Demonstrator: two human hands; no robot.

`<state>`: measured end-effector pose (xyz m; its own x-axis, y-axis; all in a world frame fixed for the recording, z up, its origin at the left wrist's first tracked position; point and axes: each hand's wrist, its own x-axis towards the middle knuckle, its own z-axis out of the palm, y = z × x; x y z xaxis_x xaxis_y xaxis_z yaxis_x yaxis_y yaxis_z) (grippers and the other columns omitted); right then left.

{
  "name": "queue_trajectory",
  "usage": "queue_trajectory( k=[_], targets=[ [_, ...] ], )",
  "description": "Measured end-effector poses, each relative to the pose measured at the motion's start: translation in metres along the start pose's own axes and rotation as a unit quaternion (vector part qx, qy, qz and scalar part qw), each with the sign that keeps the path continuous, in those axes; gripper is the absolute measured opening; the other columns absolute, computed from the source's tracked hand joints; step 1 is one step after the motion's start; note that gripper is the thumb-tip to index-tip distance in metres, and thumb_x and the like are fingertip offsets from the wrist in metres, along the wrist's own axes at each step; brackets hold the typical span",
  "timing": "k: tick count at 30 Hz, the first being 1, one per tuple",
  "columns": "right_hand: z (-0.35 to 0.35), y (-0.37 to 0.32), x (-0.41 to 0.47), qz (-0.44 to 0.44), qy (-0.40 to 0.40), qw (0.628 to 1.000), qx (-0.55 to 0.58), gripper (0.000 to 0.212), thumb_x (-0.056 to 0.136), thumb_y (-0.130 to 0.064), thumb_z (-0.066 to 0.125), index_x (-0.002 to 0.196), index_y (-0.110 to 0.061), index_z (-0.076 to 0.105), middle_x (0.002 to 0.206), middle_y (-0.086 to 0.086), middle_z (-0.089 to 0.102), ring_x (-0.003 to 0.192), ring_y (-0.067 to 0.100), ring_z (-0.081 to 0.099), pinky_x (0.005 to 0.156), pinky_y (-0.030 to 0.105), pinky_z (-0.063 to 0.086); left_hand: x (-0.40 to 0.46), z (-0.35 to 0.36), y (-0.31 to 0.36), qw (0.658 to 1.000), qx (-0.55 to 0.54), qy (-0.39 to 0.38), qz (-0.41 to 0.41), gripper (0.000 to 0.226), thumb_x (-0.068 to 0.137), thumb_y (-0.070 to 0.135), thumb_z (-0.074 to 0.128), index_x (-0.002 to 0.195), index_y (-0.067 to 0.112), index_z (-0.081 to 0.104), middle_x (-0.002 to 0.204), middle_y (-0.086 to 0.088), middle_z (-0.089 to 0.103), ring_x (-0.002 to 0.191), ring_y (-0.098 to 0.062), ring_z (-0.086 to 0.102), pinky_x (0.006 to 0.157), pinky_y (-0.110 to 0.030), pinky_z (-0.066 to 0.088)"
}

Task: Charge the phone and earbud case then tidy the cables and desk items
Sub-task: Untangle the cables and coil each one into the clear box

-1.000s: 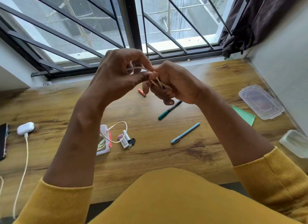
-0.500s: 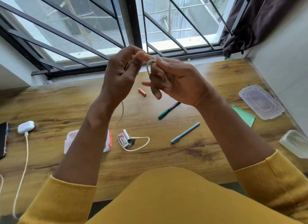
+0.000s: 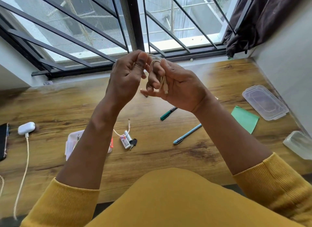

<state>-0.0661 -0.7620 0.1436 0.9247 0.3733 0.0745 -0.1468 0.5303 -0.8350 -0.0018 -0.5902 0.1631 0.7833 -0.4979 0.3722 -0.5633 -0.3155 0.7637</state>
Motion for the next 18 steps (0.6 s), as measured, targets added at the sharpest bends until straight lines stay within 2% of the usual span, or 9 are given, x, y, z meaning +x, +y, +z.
queue_trajectory(
  k=[3, 7, 11, 15, 17, 18],
  targets=[
    [-0.005, -0.002, 0.0, 0.008, -0.006, 0.999, -0.051, 0.036, 0.115, -0.024, 0.02, 0.095, -0.012, 0.046, 0.094, 0.011, 0.065, 0.099, 0.028, 0.066, 0.11, 0.064, 0.03, 0.0, -0.003, -0.001, 1.0, 0.025, 0.0, 0.001, 0.033, 0.114, 0.033, 0.042, 0.104, 0.015, 0.067, 0.088, 0.002, 0.067, 0.076, -0.018, 0.067, 0.066, -0.041, 0.054],
    [-0.01, -0.004, -0.001, 0.03, -0.029, 0.995, -0.095, 0.034, 0.115, -0.022, 0.021, 0.098, -0.013, 0.048, 0.104, 0.013, 0.069, 0.116, 0.039, 0.061, 0.123, 0.074, 0.016, 0.0, -0.006, 0.001, 0.999, 0.045, 0.003, -0.007, 0.034, 0.114, 0.037, 0.042, 0.101, 0.018, 0.068, 0.084, 0.001, 0.07, 0.077, -0.018, 0.07, 0.069, -0.051, 0.059],
    [-0.011, -0.003, 0.001, 0.037, -0.071, 0.992, -0.093, 0.032, 0.113, -0.017, 0.019, 0.103, -0.008, 0.049, 0.107, 0.019, 0.067, 0.123, 0.045, 0.054, 0.114, 0.084, 0.007, 0.0, -0.004, 0.003, 0.999, 0.042, -0.024, 0.002, 0.034, 0.114, 0.039, 0.042, 0.095, 0.022, 0.065, 0.081, 0.011, 0.066, 0.079, -0.012, 0.067, 0.073, -0.052, 0.055],
    [-0.011, -0.001, 0.002, 0.053, -0.098, 0.991, -0.071, 0.031, 0.111, -0.016, 0.019, 0.102, -0.007, 0.048, 0.106, 0.025, 0.064, 0.121, 0.048, 0.057, 0.114, 0.082, 0.0, 0.002, -0.003, 0.0, 0.998, -0.002, -0.059, 0.016, 0.039, 0.113, 0.036, 0.041, 0.1, 0.009, 0.066, 0.088, -0.009, 0.066, 0.084, -0.032, 0.064, 0.077, -0.059, 0.052],
    [-0.011, 0.0, 0.002, 0.054, -0.102, 0.991, -0.063, 0.032, 0.112, -0.017, 0.019, 0.101, -0.008, 0.048, 0.106, 0.024, 0.064, 0.12, 0.047, 0.059, 0.113, 0.083, 0.005, 0.003, -0.004, -0.001, 0.997, -0.016, -0.073, 0.014, 0.039, 0.113, 0.034, 0.04, 0.103, 0.005, 0.065, 0.089, -0.014, 0.066, 0.085, -0.035, 0.064, 0.078, -0.06, 0.052],
    [-0.01, 0.0, 0.002, 0.053, -0.1, 0.992, -0.057, 0.034, 0.112, -0.018, 0.018, 0.101, -0.008, 0.048, 0.105, 0.024, 0.065, 0.12, 0.046, 0.059, 0.111, 0.081, 0.011, 0.003, -0.004, -0.001, 0.996, -0.028, -0.079, 0.015, 0.038, 0.114, 0.032, 0.04, 0.103, 0.005, 0.065, 0.09, -0.013, 0.065, 0.085, -0.032, 0.064, 0.078, -0.057, 0.053]
  ],
)
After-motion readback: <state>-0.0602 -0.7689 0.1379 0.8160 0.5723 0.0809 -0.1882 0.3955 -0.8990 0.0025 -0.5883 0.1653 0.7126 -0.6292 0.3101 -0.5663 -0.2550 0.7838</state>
